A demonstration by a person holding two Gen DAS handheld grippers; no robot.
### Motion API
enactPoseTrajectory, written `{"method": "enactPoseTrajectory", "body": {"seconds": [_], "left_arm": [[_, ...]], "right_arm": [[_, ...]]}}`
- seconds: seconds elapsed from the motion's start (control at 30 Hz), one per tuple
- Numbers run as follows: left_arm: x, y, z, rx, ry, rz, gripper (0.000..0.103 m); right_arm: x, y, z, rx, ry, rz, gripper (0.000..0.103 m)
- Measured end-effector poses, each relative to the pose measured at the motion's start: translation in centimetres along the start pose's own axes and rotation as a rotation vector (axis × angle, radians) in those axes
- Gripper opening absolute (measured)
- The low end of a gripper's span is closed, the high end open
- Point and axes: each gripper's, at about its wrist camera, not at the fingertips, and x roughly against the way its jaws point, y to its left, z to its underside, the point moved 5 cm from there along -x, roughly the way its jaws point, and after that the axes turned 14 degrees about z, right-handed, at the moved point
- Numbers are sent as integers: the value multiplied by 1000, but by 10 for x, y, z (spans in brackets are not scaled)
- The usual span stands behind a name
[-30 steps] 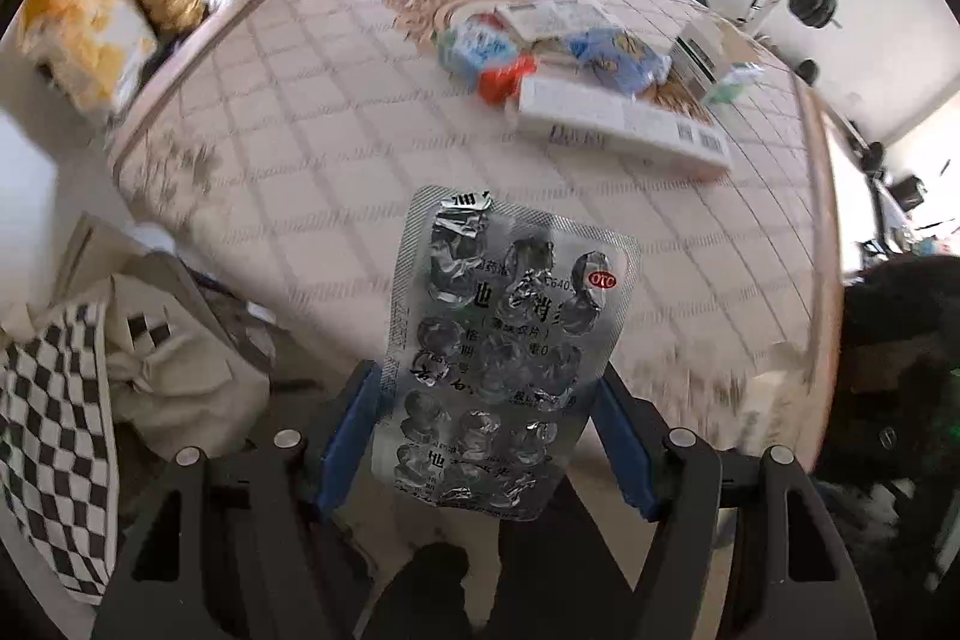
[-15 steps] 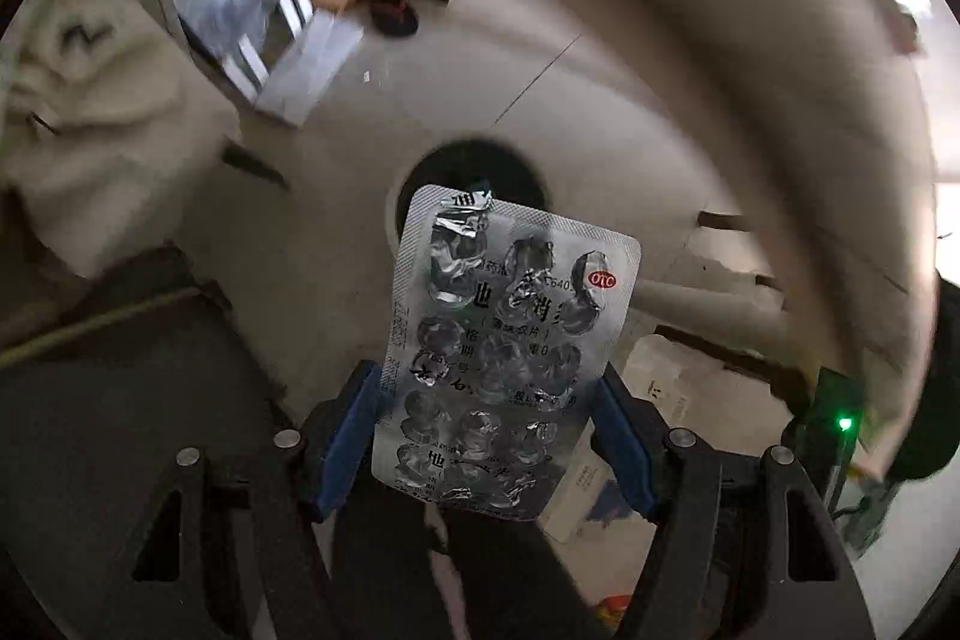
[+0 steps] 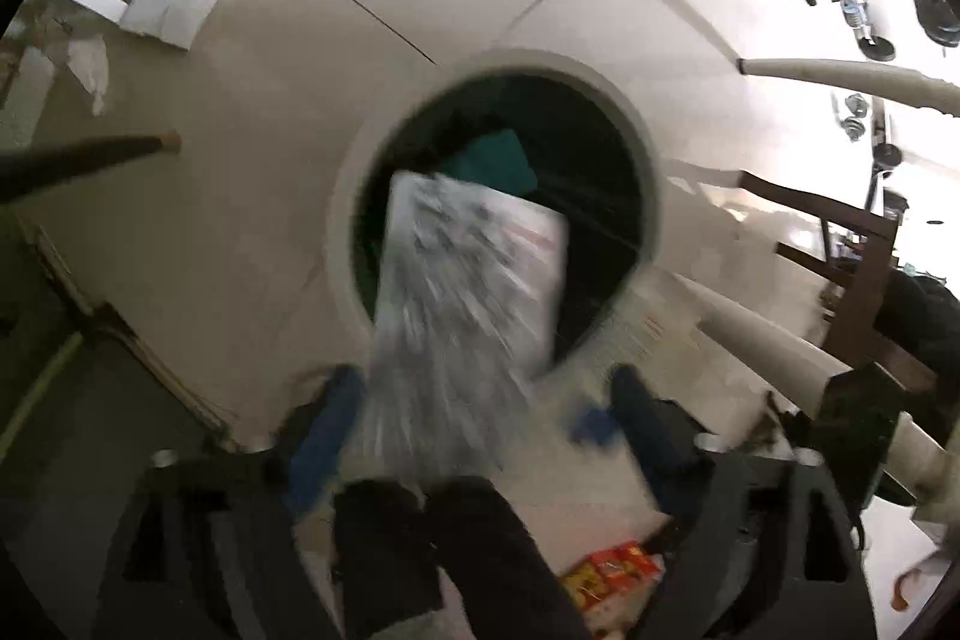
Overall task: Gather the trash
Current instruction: 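Carry the blister pack and box over the bin and release both, then raise both tools from the bin back toward the table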
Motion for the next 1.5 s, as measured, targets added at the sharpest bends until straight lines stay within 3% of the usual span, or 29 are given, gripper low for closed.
{"method": "enactPoseTrajectory", "body": {"seconds": [0.13,0.27,0.33,0.47,0.67,0.9,1.5], "left_arm": [[12,-4,3,-37,-33,-47,98],[33,-3,15,-117,-142,-189,98],[42,-4,26,-171,-202,-298,98],[49,-4,56,-227,-226,-428,98],[66,-10,85,-209,-239,-444,98],[103,-39,116,-221,-262,-451,98],[292,-147,246,-233,-331,-449,98]], "right_arm": [[-1,-1,-4,12,-42,36,103],[6,-2,4,65,-93,179,103],[11,-3,10,98,-117,232,103],[28,-2,24,151,-215,368,103],[63,3,41,145,-310,424,103],[121,10,70,171,-353,410,103],[388,30,203,181,-404,318,103]]}}
